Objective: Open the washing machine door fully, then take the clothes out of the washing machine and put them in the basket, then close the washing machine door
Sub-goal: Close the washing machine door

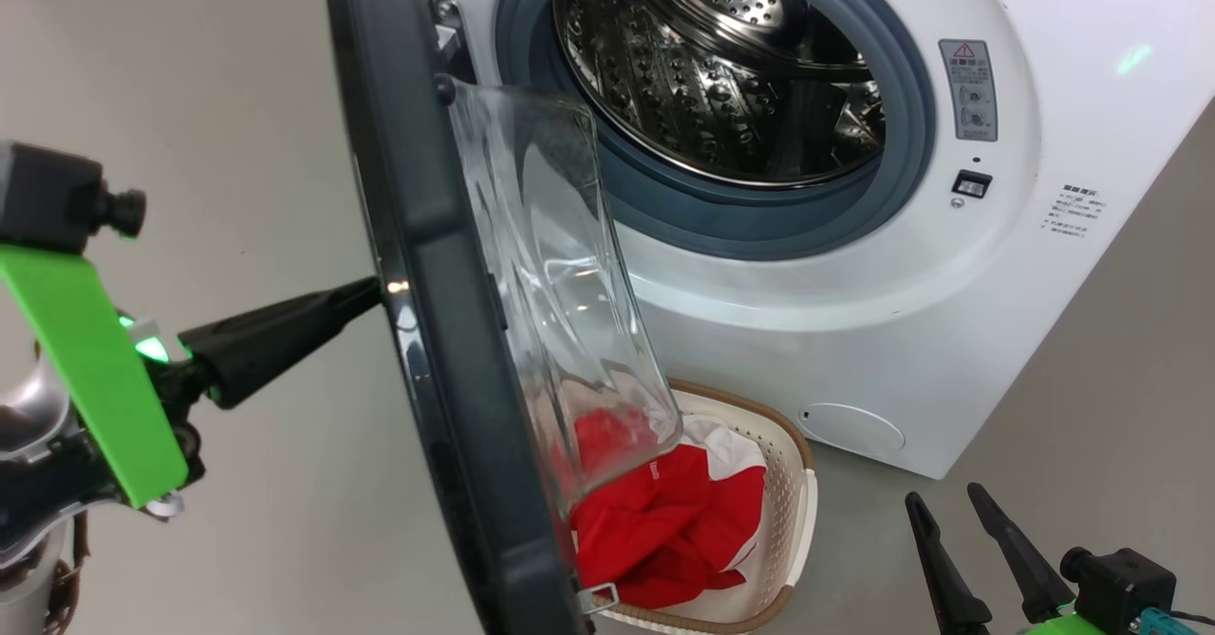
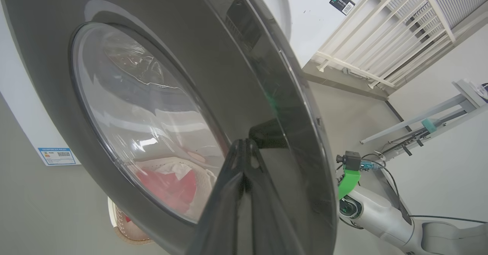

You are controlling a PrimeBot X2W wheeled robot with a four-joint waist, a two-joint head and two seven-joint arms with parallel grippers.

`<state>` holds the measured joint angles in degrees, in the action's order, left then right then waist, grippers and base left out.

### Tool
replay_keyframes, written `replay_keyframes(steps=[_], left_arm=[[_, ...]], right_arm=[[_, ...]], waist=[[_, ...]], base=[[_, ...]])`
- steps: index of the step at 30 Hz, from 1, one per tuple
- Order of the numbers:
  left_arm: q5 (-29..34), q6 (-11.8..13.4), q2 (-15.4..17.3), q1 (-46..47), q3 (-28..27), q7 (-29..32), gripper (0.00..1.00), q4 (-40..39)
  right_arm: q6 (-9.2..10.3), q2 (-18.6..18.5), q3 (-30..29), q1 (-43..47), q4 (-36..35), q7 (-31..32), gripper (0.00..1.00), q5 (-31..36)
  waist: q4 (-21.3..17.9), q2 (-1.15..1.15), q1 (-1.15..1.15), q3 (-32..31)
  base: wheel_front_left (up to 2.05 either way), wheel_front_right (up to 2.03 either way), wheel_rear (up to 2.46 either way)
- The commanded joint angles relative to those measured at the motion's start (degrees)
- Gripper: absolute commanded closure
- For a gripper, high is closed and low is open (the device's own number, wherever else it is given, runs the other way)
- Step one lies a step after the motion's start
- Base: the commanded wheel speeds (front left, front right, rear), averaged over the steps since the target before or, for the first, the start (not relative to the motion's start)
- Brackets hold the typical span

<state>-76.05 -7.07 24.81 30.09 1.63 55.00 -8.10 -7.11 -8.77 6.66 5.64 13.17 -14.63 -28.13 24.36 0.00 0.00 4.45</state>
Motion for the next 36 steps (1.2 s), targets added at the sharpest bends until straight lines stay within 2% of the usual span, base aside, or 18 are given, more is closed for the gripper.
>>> replay_keyframes(steps=[1,19,21,23,24,26,28,30,36], left_arm=[[0.2,-0.4,3.0,2.7,-1.7,-0.8,1.00,-1.2],[-0.9,-0.4,5.4,-6.2,-2.9,-12.6,1.00,4.9],[-1.1,-0.4,5.5,-7.8,-3.1,-14.3,0.89,6.0],[-1.3,-0.4,5.5,-9.3,-3.4,-16.2,0.87,6.9],[-1.5,-0.4,5.5,-10.0,-3.5,-17.2,0.76,7.5],[-2.0,-0.4,5.2,-11.4,-3.8,-19.1,0.70,8.4],[-2.1,-0.4,5.0,-12.5,-4.2,-21.3,0.51,9.4],[-1.8,-0.4,4.7,-13.4,-4.9,-24.2,0.00,10.7],[0.3,-0.4,3.5,-15.1,-5.4,-33.4,0.00,14.9]], right_arm=[[-0.37,-0.6,1.2,-1.5,-1.4,-0.4,0.00,0.2],[-0.37,-0.2,1.4,-1.4,-1.1,-0.4,0.00,0.2],[-0.37,-0.2,1.5,-1.3,-1.0,-0.4,0.00,0.2],[-0.37,-0.2,1.6,-1.3,-1.0,-0.4,0.00,0.2],[-0.37,-0.1,1.6,-1.3,-1.1,-0.4,0.00,0.2],[-0.37,-0.1,1.6,-1.2,-1.1,-0.4,0.00,0.2],[-0.37,-0.1,1.6,-1.1,-1.1,-0.4,0.00,0.3],[-0.37,-0.1,1.5,-1.0,-1.1,-0.4,0.00,0.3],[-0.37,0.0,1.5,-0.9,-1.1,-0.4,0.00,0.2]], waist=[[-0.2,0.00,0.00,0.1],[0.0,0.00,0.00,-1.9],[0.0,0.00,0.00,-2.2],[0.1,0.00,0.00,-2.4],[0.1,0.00,0.00,-2.6],[0.2,0.00,0.00,-2.7],[0.3,0.00,0.00,-2.8],[0.4,0.00,0.00,-2.9],[0.5,0.00,0.00,-3.2]], base=[[0.00,0.00,0.00],[0.00,0.00,0.00],[0.00,0.00,0.00],[0.00,0.00,0.00],[0.00,0.00,0.00],[0.00,0.00,0.00],[0.00,0.00,0.00],[0.00,0.00,0.00],[0.00,0.00,0.00]])
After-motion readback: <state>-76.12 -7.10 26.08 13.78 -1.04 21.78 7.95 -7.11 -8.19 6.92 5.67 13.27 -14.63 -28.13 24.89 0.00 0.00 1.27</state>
